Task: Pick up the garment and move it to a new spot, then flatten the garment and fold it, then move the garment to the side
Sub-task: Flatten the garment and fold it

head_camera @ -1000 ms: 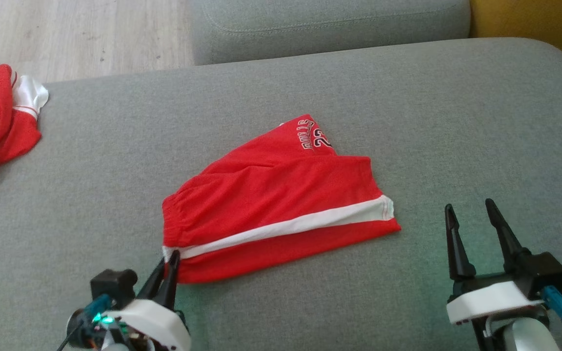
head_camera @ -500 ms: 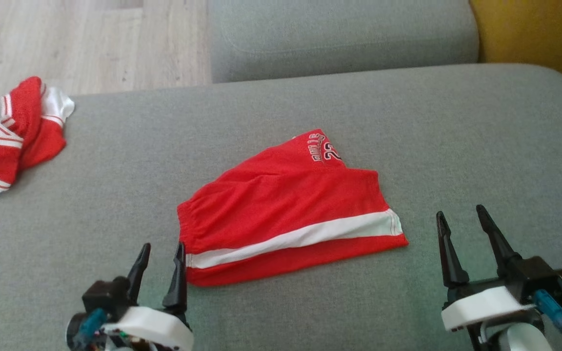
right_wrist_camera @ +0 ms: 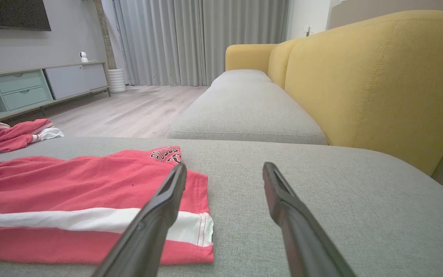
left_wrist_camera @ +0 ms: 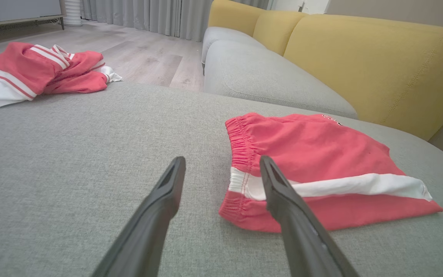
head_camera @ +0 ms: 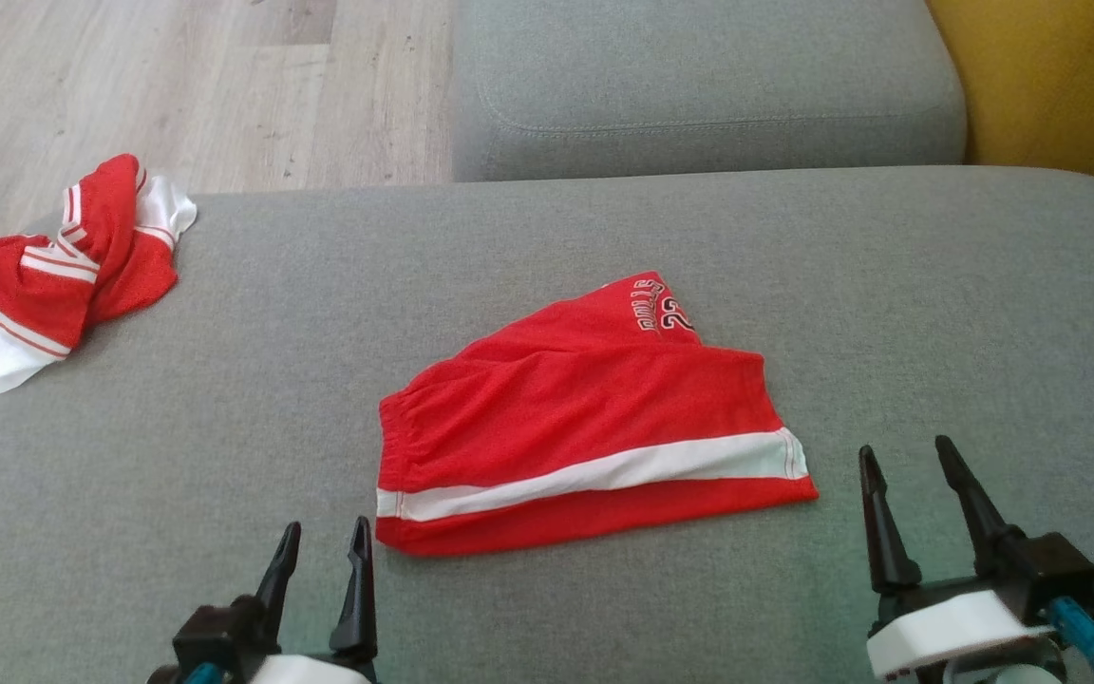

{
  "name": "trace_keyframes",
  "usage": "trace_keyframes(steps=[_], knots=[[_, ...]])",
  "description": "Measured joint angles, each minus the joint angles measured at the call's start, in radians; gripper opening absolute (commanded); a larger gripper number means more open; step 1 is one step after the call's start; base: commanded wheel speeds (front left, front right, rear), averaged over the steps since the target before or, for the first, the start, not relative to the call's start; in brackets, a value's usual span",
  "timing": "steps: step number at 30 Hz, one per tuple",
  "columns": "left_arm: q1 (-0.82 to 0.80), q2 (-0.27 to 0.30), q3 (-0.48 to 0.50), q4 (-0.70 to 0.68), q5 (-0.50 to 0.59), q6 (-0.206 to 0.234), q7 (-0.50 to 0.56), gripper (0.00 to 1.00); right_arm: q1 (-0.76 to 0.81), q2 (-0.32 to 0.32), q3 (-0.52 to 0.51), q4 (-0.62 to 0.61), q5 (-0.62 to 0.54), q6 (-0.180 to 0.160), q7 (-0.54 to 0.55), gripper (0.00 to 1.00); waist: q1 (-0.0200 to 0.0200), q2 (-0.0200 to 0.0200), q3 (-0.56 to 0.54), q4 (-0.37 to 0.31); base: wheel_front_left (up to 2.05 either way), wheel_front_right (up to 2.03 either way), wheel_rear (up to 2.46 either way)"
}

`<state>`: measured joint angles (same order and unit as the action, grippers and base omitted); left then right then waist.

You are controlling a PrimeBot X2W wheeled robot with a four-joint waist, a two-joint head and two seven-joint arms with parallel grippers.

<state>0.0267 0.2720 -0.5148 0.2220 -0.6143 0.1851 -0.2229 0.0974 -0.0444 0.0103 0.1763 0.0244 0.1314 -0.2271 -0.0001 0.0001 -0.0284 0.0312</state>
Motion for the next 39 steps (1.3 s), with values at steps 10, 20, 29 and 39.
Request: trace_keyframes(steps=[10, 20, 29, 39], knots=[[0.021, 0.002, 0.000, -0.017, 0.001, 0.013, -0.006, 1.00, 0.000, 0.000, 0.013, 0.022, 0.011, 0.000, 0.000, 1.00, 0.0001, 0.0000, 0.004, 0.000, 0.00, 0.00, 0.00], [0.020, 0.005, -0.004, -0.032, 0.001, 0.017, 0.004, 1.00, -0.002, 0.000, 0.014, 0.030, 0.011, 0.000, 0.009, 1.00, 0.0001, 0.0000, 0.020, -0.004, 0.00, 0.00, 0.00], [-0.075, 0.009, -0.045, 0.017, 0.006, -0.013, 0.128, 1.00, -0.036, 0.000, 0.051, 0.030, 0.018, 0.000, 0.073, 1.00, 0.0002, 0.0000, 0.070, -0.023, 0.00, 0.00, 0.00], [-0.151, 0.005, -0.045, 0.121, -0.028, -0.053, 0.177, 1.00, -0.088, 0.000, 0.081, 0.031, 0.007, 0.000, 0.156, 1.00, 0.0003, -0.0001, 0.133, -0.064, 0.00, 0.00, 0.00]])
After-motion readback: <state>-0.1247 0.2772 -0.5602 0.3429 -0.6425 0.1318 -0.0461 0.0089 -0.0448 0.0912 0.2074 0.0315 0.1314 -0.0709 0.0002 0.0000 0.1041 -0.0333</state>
